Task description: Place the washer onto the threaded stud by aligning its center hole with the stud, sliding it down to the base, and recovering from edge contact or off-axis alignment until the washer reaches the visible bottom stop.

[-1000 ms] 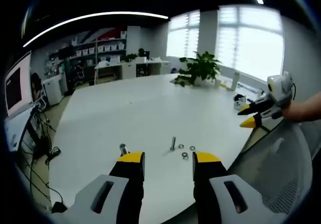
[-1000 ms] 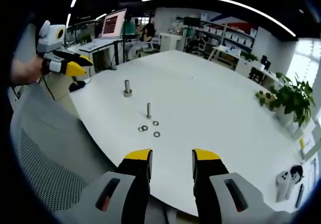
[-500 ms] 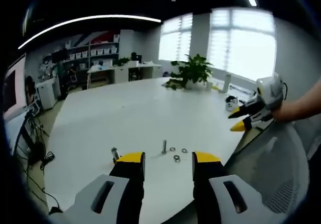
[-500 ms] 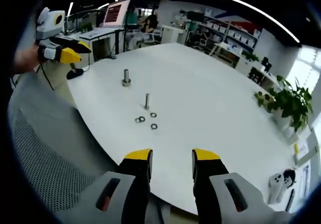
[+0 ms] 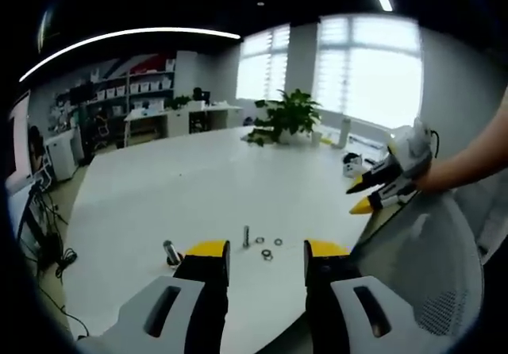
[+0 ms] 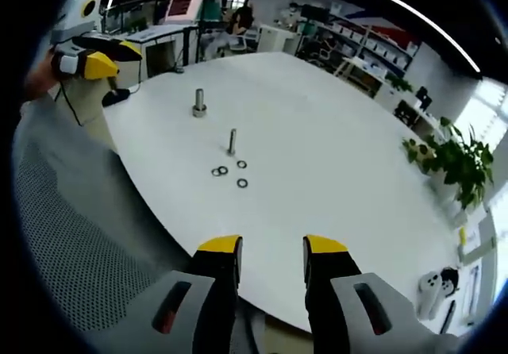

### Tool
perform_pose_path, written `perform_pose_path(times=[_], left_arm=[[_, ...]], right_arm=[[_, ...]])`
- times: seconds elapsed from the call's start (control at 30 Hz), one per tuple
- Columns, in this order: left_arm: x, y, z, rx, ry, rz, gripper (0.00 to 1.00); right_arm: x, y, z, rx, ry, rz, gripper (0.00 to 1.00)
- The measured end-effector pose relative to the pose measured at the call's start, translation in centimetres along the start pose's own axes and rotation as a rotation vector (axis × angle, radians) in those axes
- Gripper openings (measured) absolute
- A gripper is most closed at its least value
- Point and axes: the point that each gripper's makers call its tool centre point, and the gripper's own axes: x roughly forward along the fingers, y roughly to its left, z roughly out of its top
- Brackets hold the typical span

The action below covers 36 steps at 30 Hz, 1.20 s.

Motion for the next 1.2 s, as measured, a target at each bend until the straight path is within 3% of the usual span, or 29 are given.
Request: perform_pose_path(times=[0.2,0.33,0.43,0.53,0.63,0.8,1.2], left_arm=[[-0.2,0.1,0.0,-0.005,-0.007,0.001,0.36],[-0.1,0.5,-0.3,-0.01,0.009,0.012,0.35],[-0.2,0.9,-0.4,0.007,0.02,0.027,0.35],[-0.3,1.4,-0.6,-0.003,0.028,0.047,0.35],[-0.2,1.7,-1.2,-0.01,0.055,0.06,0.35],[-0.2,1.9,-1.6,0.004,0.077,0.078,0.33],[-0.2,2.4,-2.4,0.016,0.118,0.104,0.31]], right_arm=[[0.0,-0.5,-0.3,0.045,0.009,-0.008,0.33],[0.2,0.3,0.0,0.001,0.019,0.019,0.33],[0.1,0.6,1.6,-0.04,-0.029,0.031,0.33],[0.7,1.4,2.1,-0.067,-0.005,0.074,0.33],[1.9,2.4,4.4,-0.021,-0.051,0.117,0.33],[4.7,4.4,6.6,-0.085,-0.074,0.169,0.33],[10.4,6.5,7.0,-0.111,-0.025,0.256,0.31]])
